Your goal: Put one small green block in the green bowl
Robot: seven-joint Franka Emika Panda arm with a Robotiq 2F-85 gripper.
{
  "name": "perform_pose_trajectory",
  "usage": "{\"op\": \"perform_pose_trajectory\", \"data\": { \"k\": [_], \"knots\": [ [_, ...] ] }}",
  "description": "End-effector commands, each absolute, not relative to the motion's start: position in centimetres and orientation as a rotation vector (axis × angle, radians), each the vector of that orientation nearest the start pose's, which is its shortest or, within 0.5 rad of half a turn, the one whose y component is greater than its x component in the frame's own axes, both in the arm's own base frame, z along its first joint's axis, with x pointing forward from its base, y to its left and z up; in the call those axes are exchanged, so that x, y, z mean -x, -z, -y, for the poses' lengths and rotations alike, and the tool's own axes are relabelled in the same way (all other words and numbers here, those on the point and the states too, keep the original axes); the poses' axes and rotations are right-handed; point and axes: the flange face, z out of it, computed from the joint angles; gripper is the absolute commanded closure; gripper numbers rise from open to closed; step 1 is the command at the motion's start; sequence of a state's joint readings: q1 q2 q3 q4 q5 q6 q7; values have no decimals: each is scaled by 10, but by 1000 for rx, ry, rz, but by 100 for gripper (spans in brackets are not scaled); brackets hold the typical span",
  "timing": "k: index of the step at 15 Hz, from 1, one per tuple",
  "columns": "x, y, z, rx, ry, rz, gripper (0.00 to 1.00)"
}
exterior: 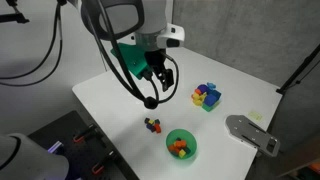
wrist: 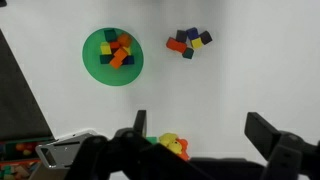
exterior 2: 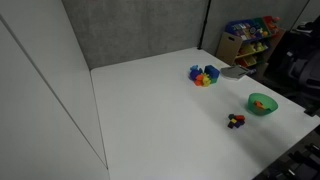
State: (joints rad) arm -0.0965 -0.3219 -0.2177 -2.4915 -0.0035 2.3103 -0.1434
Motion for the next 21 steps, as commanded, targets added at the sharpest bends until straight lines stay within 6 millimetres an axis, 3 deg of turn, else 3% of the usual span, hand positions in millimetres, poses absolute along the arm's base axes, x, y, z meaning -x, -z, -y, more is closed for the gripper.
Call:
{"op": "perform_pose_trajectory", "data": {
  "k": [1, 4, 11, 21],
  "knots": [
    [-423, -415, 138, 3089, 226, -252, 0],
    [-431, -410, 135, 3087, 196, -262, 0],
    [-466, -366, 125, 3068, 70, -266, 0],
    [-534, -263, 105, 3084, -51, -233, 0]
  ]
}}
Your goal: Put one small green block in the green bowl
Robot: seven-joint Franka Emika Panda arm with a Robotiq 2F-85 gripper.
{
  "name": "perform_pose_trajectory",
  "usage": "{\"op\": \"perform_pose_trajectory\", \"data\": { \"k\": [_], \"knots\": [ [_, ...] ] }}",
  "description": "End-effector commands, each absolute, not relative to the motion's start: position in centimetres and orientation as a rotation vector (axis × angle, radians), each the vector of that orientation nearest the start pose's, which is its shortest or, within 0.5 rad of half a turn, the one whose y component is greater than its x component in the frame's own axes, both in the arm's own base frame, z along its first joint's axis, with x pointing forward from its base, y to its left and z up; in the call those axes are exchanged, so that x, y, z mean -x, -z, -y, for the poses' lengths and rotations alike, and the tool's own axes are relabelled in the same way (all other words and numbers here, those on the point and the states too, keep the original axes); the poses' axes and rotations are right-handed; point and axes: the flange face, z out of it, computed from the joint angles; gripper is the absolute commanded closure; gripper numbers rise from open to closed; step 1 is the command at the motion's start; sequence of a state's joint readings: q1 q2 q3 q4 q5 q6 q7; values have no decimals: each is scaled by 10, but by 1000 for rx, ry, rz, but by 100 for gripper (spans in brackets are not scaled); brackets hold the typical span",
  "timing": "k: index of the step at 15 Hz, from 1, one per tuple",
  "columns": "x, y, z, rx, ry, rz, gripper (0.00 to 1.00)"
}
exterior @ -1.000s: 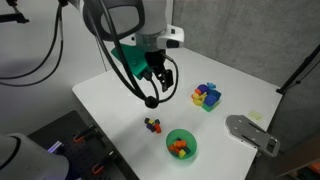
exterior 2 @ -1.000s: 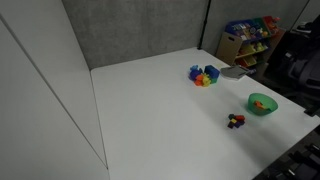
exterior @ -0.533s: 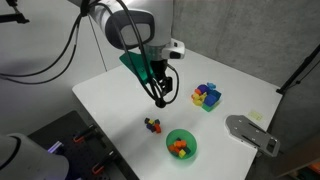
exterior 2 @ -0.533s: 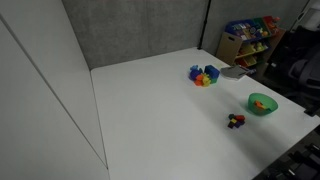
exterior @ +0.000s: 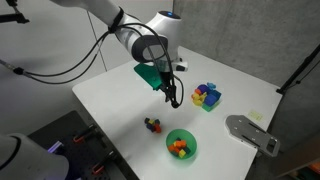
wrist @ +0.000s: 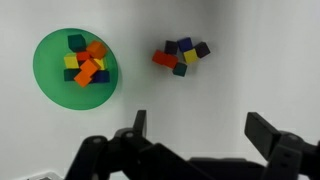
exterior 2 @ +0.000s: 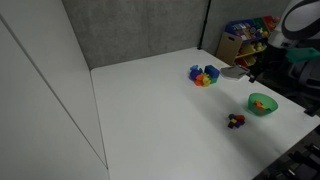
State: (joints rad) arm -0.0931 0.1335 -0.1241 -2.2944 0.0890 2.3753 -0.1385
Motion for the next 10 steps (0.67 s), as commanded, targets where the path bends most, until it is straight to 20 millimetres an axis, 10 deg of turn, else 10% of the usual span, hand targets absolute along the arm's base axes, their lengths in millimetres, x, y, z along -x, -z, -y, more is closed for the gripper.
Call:
{"op": "perform_pose_trajectory", "data": {
  "k": [1, 10],
  "knots": [
    [-539, -251, 103, 3087, -45, -226, 0],
    [-577, -138, 83, 3098, -130, -197, 0]
  ]
}}
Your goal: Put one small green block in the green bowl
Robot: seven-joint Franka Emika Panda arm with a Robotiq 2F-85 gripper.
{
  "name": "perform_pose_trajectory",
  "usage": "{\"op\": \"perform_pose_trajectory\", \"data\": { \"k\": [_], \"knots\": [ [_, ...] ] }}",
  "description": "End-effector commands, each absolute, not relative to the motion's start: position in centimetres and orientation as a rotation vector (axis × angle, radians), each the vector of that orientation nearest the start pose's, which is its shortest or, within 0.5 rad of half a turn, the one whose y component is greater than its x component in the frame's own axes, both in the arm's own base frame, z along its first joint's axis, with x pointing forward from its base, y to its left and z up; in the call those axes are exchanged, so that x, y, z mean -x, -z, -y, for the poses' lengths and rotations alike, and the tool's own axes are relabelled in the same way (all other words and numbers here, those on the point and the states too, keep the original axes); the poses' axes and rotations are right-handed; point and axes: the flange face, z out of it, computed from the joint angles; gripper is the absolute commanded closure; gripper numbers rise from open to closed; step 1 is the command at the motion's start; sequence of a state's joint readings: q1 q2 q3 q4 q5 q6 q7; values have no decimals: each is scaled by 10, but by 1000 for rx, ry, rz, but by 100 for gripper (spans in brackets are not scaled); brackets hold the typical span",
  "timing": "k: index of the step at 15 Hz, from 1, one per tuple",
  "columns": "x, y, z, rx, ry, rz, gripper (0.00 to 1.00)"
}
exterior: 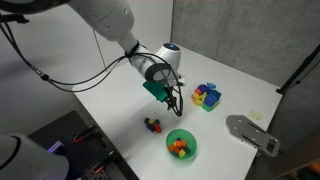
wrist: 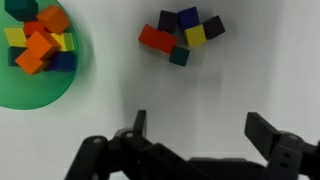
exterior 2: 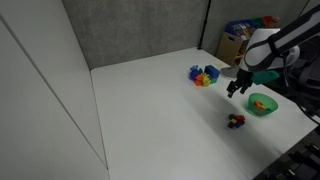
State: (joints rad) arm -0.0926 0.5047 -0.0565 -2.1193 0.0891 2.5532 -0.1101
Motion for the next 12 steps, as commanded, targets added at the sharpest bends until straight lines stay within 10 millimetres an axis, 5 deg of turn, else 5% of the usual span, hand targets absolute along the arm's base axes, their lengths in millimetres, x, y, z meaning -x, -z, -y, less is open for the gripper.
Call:
{"op": "perform_pose_trajectory", "data": {
  "k": [1, 12],
  "knots": [
    [-578, -125, 81, 3100, -150, -195, 0],
    [-566, -52, 76, 3093, -308, -170, 0]
  ]
}}
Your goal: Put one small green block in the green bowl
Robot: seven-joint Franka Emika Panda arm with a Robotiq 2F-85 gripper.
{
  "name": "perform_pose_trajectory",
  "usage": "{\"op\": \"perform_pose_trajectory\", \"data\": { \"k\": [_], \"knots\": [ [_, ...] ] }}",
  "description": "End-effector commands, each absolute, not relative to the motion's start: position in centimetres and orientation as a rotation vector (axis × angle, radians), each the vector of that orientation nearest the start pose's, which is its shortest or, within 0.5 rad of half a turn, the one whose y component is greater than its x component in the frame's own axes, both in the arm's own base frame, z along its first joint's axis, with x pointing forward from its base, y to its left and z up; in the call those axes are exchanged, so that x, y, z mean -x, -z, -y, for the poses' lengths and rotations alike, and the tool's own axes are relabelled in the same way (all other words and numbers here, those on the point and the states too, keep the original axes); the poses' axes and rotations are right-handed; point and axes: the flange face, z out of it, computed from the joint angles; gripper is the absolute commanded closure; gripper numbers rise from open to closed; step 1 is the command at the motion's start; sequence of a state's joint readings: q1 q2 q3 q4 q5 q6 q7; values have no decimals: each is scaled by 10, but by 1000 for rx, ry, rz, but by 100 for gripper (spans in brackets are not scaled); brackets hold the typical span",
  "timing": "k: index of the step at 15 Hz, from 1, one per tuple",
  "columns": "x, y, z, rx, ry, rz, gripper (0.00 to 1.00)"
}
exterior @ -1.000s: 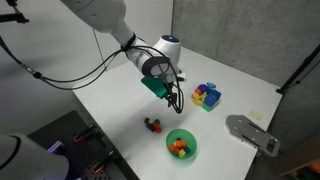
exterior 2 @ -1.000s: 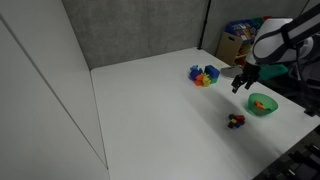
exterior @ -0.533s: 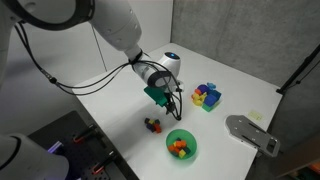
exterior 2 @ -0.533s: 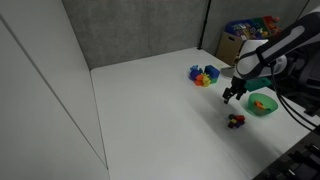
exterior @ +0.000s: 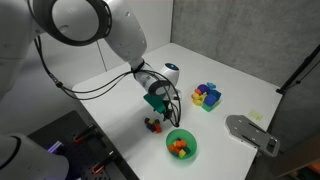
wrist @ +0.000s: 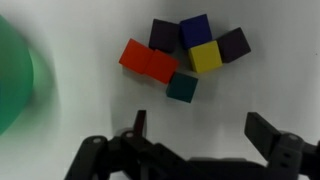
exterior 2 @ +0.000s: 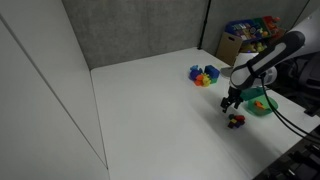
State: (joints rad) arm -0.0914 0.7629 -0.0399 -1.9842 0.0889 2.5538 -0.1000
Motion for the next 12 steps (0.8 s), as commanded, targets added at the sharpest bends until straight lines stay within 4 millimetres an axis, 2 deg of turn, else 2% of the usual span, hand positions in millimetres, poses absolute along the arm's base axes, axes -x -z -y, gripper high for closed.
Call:
{"op": "perform_pose_trajectory", "data": {
  "k": [1, 12],
  "knots": [
    [-565, -49, 75, 3091, -317, -168, 0],
    [-551, -34, 73, 3076, -397, -159, 0]
  ]
}}
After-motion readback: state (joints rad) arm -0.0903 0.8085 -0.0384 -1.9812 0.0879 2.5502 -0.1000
